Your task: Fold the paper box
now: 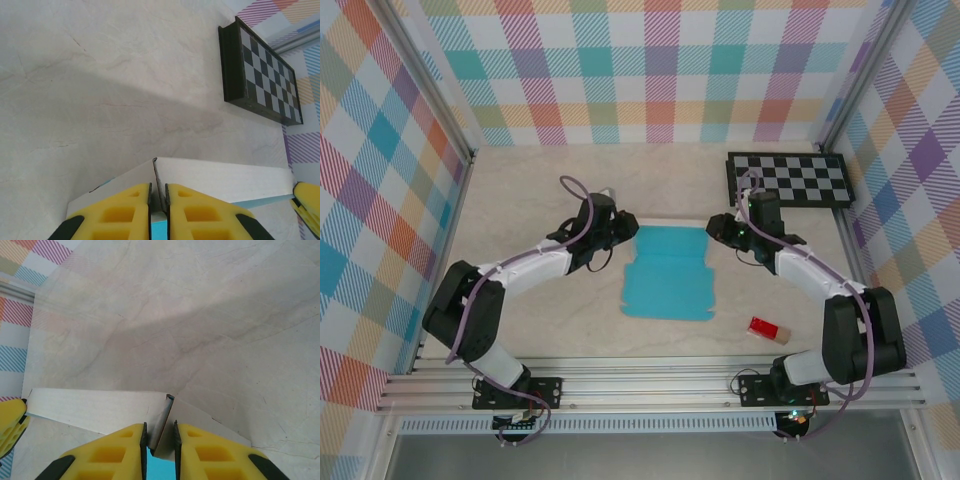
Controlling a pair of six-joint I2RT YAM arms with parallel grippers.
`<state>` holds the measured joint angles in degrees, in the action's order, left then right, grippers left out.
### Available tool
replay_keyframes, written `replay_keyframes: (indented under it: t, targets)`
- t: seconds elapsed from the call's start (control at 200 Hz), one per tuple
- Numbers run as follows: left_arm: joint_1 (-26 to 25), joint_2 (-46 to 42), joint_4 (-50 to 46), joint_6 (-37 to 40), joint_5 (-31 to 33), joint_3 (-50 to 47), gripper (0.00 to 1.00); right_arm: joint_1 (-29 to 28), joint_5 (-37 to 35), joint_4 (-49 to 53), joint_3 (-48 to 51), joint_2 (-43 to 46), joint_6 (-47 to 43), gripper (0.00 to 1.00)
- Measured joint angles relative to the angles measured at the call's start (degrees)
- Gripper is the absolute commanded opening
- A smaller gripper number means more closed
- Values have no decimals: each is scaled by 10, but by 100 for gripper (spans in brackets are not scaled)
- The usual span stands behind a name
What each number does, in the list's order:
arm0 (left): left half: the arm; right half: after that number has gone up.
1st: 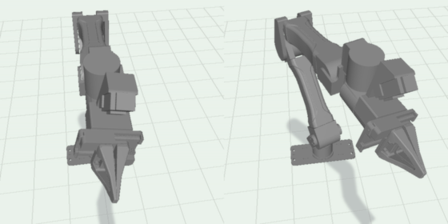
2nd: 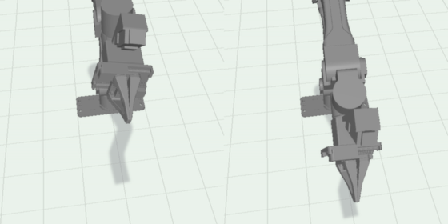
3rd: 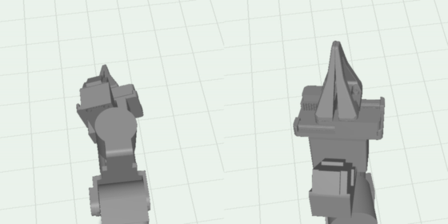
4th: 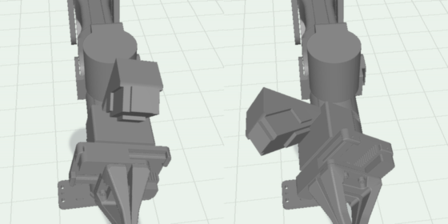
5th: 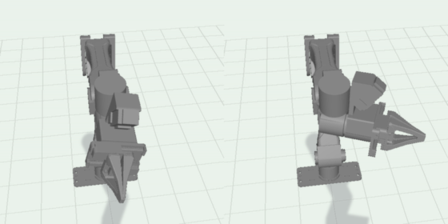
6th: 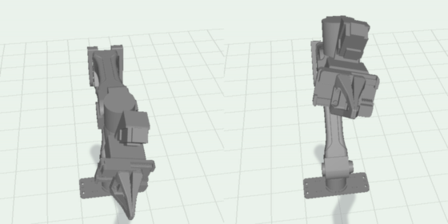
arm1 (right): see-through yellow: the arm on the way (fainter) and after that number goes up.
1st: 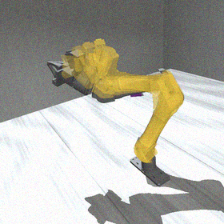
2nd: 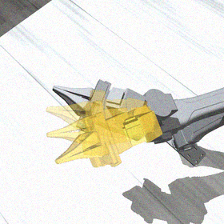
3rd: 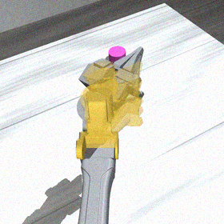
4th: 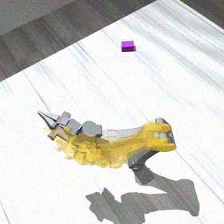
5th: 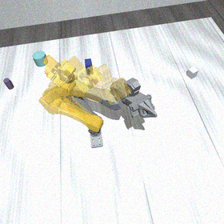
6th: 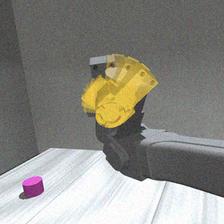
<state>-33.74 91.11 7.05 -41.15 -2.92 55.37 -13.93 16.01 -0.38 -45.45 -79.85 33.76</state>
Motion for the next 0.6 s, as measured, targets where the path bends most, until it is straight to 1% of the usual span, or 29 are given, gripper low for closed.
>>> replay_keyframes:
  t: [0.18,0.6]
  targets:
    - [-14,-21,55,17,23,-46,14,-2,-2,-27,27,18,-17,19]
    - [-17,-17,69,19,40,-47,10,-14,-24,-29,31,26,-28,18]
